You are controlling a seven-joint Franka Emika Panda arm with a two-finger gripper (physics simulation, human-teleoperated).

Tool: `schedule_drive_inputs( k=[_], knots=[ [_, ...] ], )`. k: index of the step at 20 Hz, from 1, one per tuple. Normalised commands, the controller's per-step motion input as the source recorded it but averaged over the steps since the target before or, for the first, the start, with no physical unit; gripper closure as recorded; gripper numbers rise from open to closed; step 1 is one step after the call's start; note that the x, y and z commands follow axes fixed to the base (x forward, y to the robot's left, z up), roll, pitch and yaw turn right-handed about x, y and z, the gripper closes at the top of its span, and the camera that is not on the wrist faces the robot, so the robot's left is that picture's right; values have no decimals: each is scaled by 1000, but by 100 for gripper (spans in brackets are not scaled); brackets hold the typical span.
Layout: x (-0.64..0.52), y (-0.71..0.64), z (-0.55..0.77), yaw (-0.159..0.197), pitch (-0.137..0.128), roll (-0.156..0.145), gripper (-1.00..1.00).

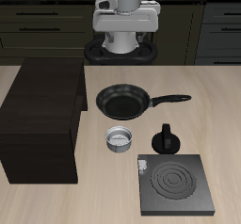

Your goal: Turn on the stove

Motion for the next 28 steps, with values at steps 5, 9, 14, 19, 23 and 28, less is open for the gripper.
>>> schedule_drive_inputs(
  k=[5,9,14,19,23,28],
  knots=[
    [266,184,-25,3,-3,-7,-100],
    [264,198,-9,5,13,-1,-100],
    [353,323,-42,-7,24,23,-100],
    [289,276,-2,0,10,21,-100],
    [259,239,16,10,-2,27,-100],
    [379,300,9,-4,16,20,-100]
  ],
)
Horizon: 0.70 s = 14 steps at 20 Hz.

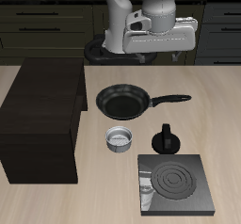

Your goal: Turn on the stove

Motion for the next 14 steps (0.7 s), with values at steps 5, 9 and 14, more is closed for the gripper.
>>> schedule_drive_inputs(
  k=[5,9,14],
  knots=[
    [321,124,-12,8,-2,-3,-100],
    [290,32,-31,-1,7,7,-100],
    [258,41,-2,3,2,1,-100]
  ],
)
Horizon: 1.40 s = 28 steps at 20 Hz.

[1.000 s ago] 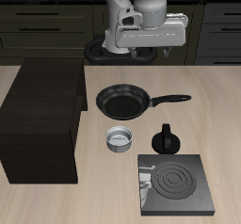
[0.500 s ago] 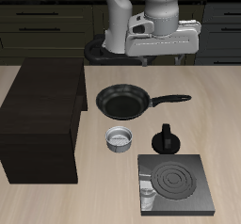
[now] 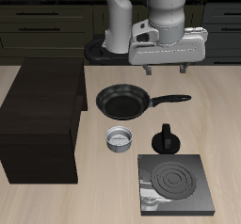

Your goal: Turn on the stove

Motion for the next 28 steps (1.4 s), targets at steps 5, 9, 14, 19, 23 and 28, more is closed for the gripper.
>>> schedule_drive_inputs(
  k=[5,9,14,19,23,28],
  knots=[
    [218,-13,-39,-7,2,-30,-100],
    [114,27,-98,21,-10,-8,-100],
    [23,73,-134,10,3,9,-100],
    [51,106,-219,5,14,11,-100],
    [40,100,-324,0,25,-1,-100],
    [25,43,-217,12,-2,0,-100]
  ],
)
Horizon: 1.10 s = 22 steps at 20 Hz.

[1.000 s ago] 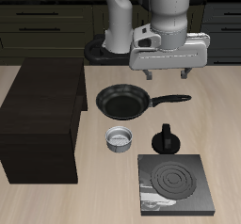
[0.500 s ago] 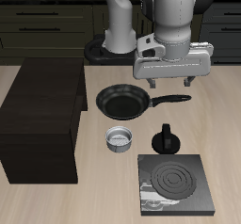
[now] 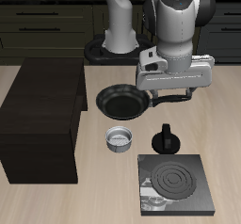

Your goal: Turn on the stove

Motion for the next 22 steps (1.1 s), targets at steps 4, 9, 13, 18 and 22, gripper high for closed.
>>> schedule_drive_inputs(
  k=[4,9,13,18,22],
  knots=[
    [64,-41,-279,-12,0,-17,-100],
    [54,31,-229,-18,23,1,-100],
    [-41,38,-203,-50,9,-2,-100],
    [-193,131,-203,-6,-21,35,-100],
    [-67,-12,-179,-24,-3,-2,-100]
  ],
)
